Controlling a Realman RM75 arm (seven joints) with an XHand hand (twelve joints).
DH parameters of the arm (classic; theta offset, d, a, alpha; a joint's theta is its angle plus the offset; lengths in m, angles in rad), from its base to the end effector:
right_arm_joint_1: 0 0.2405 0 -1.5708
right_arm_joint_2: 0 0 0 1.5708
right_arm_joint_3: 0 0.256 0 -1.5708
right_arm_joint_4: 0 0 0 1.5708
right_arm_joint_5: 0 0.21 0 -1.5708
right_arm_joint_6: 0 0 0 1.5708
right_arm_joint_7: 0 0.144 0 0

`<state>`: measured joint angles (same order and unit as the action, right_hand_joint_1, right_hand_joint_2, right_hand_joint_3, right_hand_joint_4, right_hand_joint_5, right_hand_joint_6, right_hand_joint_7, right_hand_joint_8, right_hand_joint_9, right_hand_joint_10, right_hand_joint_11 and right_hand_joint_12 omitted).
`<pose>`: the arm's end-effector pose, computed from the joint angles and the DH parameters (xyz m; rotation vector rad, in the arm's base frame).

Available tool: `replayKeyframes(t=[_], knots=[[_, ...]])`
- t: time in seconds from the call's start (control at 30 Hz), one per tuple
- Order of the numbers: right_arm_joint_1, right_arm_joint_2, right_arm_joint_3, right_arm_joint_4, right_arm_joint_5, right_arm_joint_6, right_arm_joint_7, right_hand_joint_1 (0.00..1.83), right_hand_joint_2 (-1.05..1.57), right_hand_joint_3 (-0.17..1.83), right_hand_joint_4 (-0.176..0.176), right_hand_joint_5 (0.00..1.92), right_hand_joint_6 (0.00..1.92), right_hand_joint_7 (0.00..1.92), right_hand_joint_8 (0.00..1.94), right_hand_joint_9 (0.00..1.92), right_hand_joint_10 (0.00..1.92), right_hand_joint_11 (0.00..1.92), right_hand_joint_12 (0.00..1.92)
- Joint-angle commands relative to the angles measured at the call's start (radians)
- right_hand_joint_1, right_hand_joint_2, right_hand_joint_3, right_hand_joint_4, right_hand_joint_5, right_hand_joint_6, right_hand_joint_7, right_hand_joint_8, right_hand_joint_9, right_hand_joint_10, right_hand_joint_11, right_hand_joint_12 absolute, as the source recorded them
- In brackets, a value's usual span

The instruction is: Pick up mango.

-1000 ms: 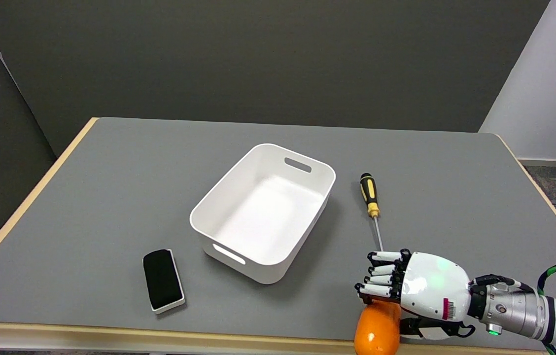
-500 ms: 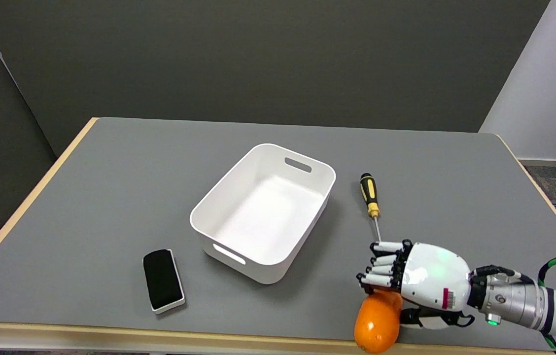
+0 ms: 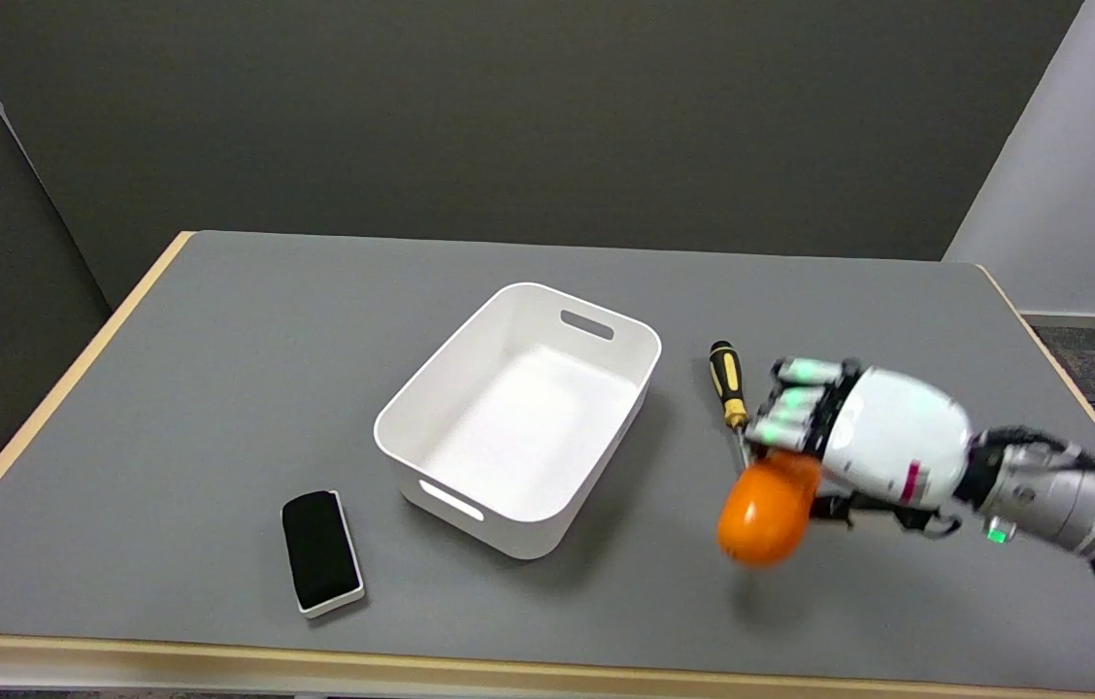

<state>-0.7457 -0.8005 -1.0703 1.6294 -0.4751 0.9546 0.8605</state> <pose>-0.2128 -0.1809 0.3990 2.1738 0.3589 -0.2894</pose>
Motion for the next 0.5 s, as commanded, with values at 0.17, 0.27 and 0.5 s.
replayKeyframes(t=[0.17,0.27,0.5], knots=[[0.184,-0.053,0.378,0.082,0.134,-0.038,-0.001,1.17,0.99,0.50,-0.033,0.68,1.47,0.87,1.40,0.73,1.30,0.32,1.75],[0.201,-0.054,0.404,0.108,0.179,-0.027,-0.006,1.17,1.02,0.48,-0.034,0.67,1.48,0.86,1.41,0.74,1.27,0.33,1.73],[0.295,-0.034,0.245,0.156,0.212,0.036,-0.009,1.16,1.03,0.46,-0.036,0.66,1.48,0.85,1.43,0.75,1.26,0.31,1.74]])
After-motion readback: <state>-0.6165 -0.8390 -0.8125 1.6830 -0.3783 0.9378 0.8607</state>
